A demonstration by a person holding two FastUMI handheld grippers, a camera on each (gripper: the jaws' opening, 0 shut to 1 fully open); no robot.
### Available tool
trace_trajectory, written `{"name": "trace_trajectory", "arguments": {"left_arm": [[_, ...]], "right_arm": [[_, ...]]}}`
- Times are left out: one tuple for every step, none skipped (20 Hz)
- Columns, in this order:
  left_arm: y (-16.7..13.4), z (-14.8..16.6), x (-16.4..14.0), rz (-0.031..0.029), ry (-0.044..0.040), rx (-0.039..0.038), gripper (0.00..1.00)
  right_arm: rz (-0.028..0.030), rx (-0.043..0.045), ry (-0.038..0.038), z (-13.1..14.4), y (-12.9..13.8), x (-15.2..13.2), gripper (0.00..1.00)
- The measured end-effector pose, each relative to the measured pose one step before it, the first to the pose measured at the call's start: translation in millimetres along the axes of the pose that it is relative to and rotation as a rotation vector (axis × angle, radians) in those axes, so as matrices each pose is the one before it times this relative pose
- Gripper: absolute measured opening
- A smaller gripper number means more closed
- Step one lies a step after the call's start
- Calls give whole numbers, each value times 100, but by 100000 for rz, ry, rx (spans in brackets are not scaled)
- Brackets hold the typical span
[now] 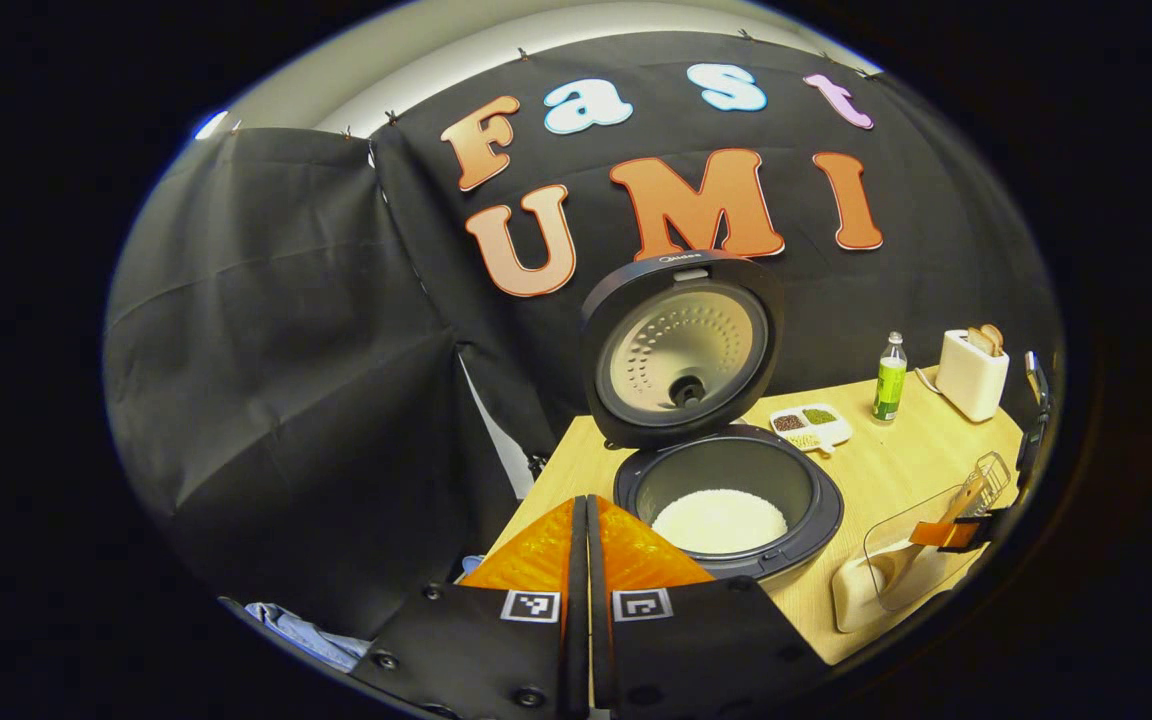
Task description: Close the left gripper, press the button to open the rice cooker; take a wooden spoon from the chopstick holder with the right hand, scoop a spoonful of rice and pour it into the rice cooker, then put the wooden spoon back into the chopstick holder.
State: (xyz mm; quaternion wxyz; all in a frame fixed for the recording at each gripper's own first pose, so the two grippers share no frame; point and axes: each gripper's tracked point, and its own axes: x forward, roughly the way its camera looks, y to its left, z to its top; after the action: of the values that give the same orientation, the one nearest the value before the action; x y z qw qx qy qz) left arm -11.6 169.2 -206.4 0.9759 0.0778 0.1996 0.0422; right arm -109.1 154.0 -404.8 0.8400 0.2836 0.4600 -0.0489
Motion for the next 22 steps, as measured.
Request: {"name": "trace_trajectory", "arguments": {"left_arm": [[27,216,-22,551,-161,-7,5],[-32,21,-61,423,-244,-67,5],[-114,276,-29,579,-286,-141,5],[-233,84,-17,593,339,-44,5],[-242,105,-77,722,417,-362,5],[-399,162,-153,302,134,-493,5],[-431,375,-201,302,-258,-109,5],[-497,153,-6,45,-218,247,5],[-378,328,-14,245,-332,390,5],[-343,209,-222,193,-418,86,5],[-303,219,-209,450,-278,-166,5],[-438,208,-179,299,-96,-409,5],[-367,155,-30,335,-71,-420,5],[-275,153,-198,207,90,-439,6],[-306,71,-123,312,271,-223,5],[-281,105,-42,338,-10,-234,5],[-316,207,-166,341,-199,-164,5],[-247,158,-142,284,-439,-282,5],[-373,198,-155,137,-164,-249,5],[-169,153,-239,410,-440,-113,5],[-273,176,-123,165,-368,-114,5],[-83,170,-73,538,-517,-131,5]], "right_arm": [[2511,2942,2096,-7,3,126,7],[2912,2855,3483,-230,-5,197,7],[3764,3698,3068,-143,199,128,7],[3727,3329,2883,-60,105,72,7],[3187,2187,2212,187,85,-331,7],[3842,2157,1734,229,207,83,7],[2135,1520,1232,210,-8,-255,7],[2749,1880,1672,115,96,-96,7],[1654,1335,973,227,-72,-143,7],[2708,2161,977,246,27,-275,7],[1867,1862,879,113,-34,-409,7],[1368,1509,-320,482,-137,-316,7],[914,1558,637,341,-329,-407,7],[1741,2202,-294,602,-120,-417,7],[2246,2578,190,396,115,-667,7],[2209,2622,-799,704,194,-462,7],[1916,2745,-439,622,101,-435,7],[1798,2212,-308,708,283,-322,7],[1147,2099,1417,146,184,-507,7],[1519,1309,482,400,280,-394,7],[2284,1860,36,450,659,-402,7],[2731,2738,261,453,648,-285,7]]}}
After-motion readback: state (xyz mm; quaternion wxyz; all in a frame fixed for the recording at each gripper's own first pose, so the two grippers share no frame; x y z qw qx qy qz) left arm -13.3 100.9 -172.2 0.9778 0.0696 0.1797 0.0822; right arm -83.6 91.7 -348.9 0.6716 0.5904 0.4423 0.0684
